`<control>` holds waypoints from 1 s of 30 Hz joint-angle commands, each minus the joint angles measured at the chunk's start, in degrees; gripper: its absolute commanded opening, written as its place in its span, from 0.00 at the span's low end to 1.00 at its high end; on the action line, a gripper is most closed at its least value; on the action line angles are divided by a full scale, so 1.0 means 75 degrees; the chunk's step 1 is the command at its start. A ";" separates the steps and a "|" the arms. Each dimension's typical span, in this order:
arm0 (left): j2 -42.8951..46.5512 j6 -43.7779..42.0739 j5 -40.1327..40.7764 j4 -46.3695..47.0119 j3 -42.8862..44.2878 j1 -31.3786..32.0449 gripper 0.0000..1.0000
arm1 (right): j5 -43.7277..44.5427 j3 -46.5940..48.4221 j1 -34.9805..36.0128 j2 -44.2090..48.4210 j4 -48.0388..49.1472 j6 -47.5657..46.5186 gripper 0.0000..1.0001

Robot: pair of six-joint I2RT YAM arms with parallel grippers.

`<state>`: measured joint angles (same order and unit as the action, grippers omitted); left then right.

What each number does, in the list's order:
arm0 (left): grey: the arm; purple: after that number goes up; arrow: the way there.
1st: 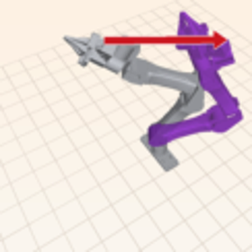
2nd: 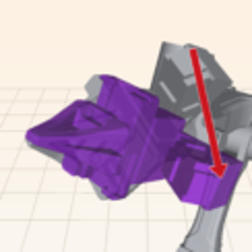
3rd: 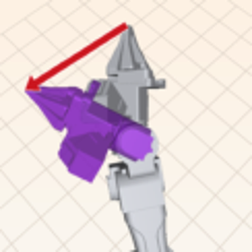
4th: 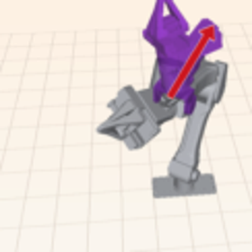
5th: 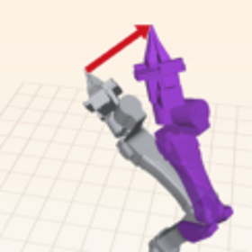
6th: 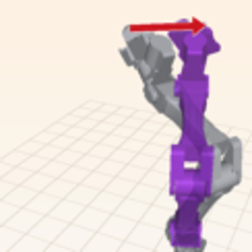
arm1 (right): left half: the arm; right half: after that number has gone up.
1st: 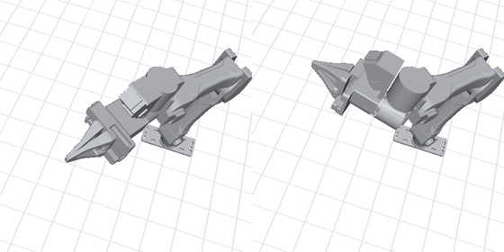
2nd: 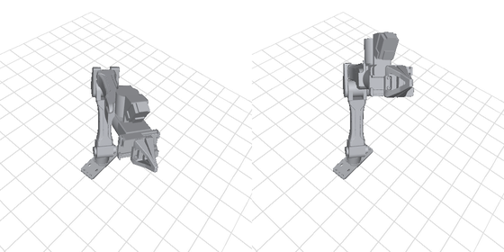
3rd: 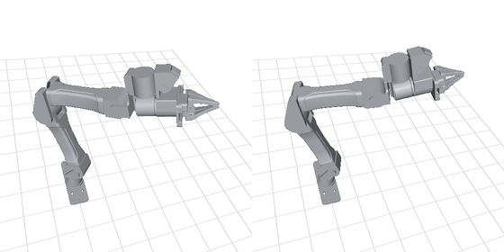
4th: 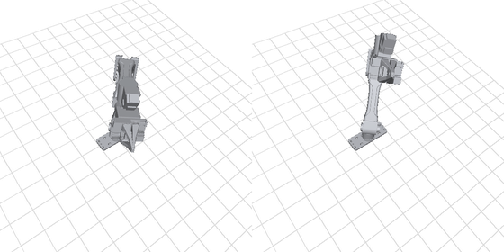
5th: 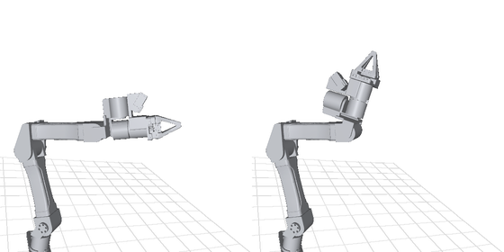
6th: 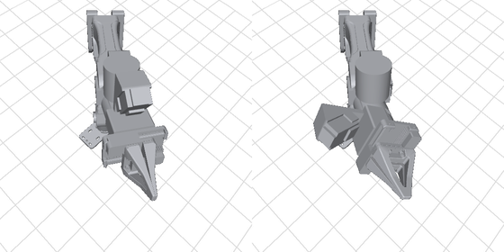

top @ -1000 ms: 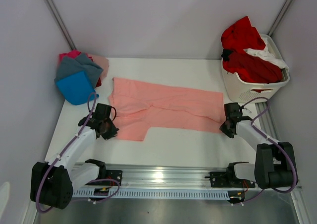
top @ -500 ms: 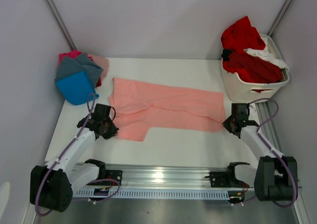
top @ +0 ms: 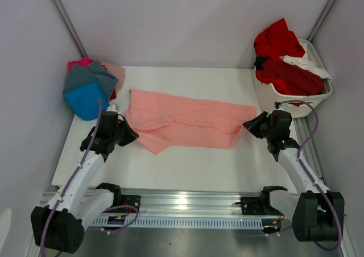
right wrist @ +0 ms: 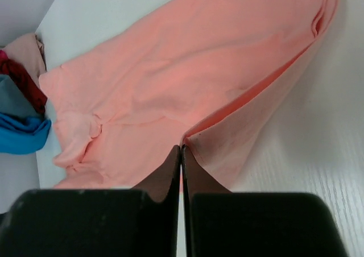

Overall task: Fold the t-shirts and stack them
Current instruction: Fold the other side of the tshirt into a rectangle

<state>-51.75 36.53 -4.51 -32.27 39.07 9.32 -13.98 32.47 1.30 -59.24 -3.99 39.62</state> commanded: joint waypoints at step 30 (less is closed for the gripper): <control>-0.3764 -0.0945 0.1869 0.1418 0.3544 -0.0177 0.01 | 0.7371 0.4308 0.2897 -0.3714 -0.1075 -0.5246 0.00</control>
<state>-78.56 30.02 9.78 -28.91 62.63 8.58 36.67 64.49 22.09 -87.07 -19.07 7.16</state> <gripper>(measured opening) 0.011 0.007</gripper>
